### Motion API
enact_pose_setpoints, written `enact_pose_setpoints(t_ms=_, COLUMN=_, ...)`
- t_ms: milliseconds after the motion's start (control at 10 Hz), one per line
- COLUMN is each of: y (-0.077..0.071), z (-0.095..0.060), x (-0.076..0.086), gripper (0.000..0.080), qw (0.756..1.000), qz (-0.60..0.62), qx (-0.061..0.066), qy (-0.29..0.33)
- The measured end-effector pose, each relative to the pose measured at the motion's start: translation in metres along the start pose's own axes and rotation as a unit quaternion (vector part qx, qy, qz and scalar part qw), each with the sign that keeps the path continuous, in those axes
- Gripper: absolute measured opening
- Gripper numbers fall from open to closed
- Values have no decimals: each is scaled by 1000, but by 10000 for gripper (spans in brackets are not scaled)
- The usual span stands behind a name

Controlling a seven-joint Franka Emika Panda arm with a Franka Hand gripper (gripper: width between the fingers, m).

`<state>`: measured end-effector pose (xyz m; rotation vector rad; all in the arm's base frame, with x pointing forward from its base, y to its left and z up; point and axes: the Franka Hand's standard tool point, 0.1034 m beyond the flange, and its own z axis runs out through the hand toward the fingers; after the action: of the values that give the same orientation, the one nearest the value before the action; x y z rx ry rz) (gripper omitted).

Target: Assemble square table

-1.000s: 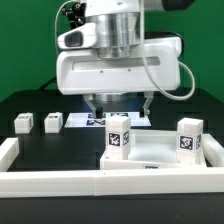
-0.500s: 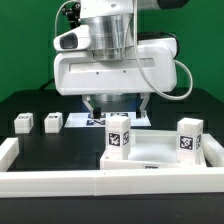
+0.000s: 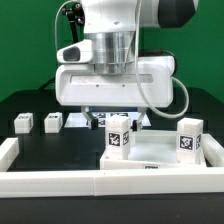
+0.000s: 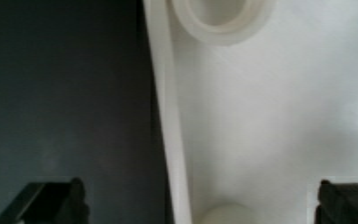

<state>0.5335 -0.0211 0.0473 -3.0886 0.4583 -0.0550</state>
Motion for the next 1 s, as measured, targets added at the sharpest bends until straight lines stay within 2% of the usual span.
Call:
enact_pose_setpoints(t_ms=400, y=9, z=15, x=-2, gripper=649, qw=1000, qz=2, qx=-13, qy=2)
enact_pose_setpoints(t_ms=1000, y=8, z=25, x=-5, gripper=632, qw=1000, qz=-1, qx=-20, qy=4)
